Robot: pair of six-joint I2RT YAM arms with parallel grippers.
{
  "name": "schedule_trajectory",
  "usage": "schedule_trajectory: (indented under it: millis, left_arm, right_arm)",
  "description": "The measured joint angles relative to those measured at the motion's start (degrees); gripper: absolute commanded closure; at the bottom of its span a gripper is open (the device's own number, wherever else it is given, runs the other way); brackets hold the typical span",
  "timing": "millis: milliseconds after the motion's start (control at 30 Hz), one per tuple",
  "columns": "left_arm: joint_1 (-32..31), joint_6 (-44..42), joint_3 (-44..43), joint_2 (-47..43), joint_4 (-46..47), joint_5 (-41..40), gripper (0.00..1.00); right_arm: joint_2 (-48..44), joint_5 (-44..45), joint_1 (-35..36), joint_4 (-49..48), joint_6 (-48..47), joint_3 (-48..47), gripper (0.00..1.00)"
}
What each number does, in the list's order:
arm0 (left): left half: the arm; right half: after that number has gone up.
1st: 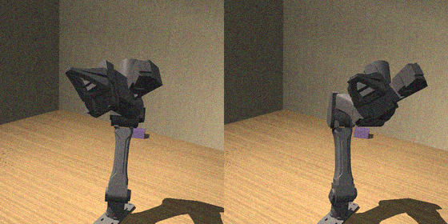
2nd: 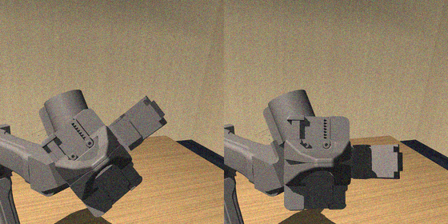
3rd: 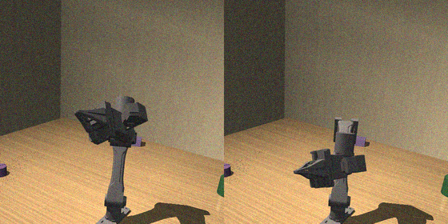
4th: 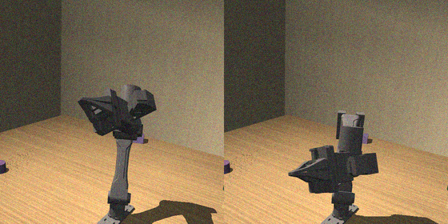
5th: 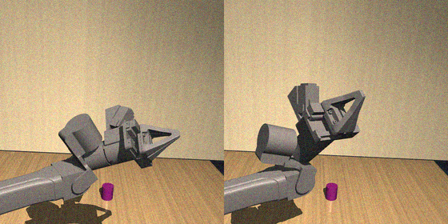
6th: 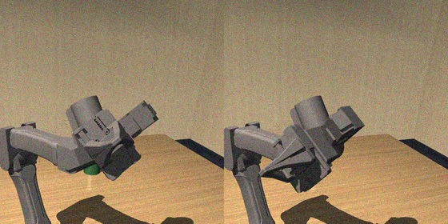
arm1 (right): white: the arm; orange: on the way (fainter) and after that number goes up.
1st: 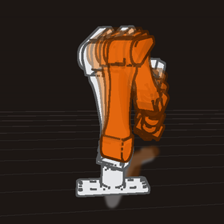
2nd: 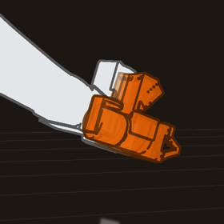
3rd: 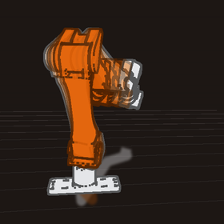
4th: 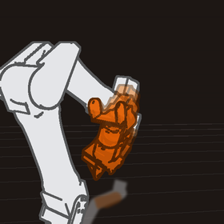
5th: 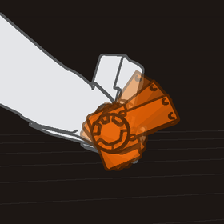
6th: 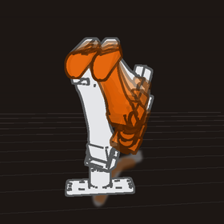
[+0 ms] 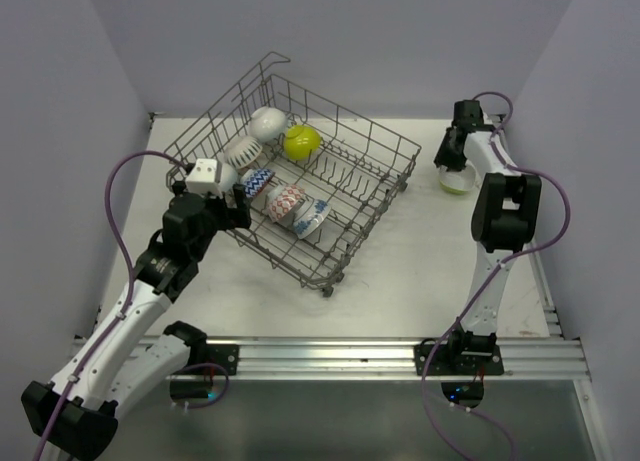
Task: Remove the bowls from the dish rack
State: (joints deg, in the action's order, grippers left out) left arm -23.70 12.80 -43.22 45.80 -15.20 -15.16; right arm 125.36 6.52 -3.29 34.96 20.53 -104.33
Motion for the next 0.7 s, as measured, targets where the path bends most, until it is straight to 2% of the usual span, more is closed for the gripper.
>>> schedule_trajectory:
  millis: [333, 400, 467, 500, 567, 700]
  left_arm:
    - [0.0, 0.0, 0.0, -0.9, -0.3, -0.3, 0.0]
    - [0.0, 0.0, 0.0, -1.5, -0.3, -0.6, 0.01]
    - [0.0, 0.0, 0.0, -1.8, -0.3, -0.7, 0.08]
    - [0.0, -0.2, 0.0, -1.9, -0.3, -0.6, 0.08]
    - [0.0, -0.4, 0.0, -2.1, -0.3, -0.6, 0.03]
    - [0.0, -0.4, 0.0, -2.8, -0.3, -0.9, 0.0]
  right_arm:
    - [-0.7, -0.2, 0.0, 0.5, 0.1, 0.5, 0.37]
    - [-1.9, -0.3, 0.0, 0.8, 0.2, 1.3, 0.36]
    - [-4.1, -0.6, 0.0, 1.4, 0.4, 2.4, 0.36]
    - [-5.6, -0.7, 0.0, 1.6, 0.5, 3.0, 0.36]
    - [-9.4, -1.1, 0.2, 1.8, 0.7, 4.1, 0.36]
    - [-19.2, 0.5, 2.4, 1.7, 0.9, 6.3, 0.35]
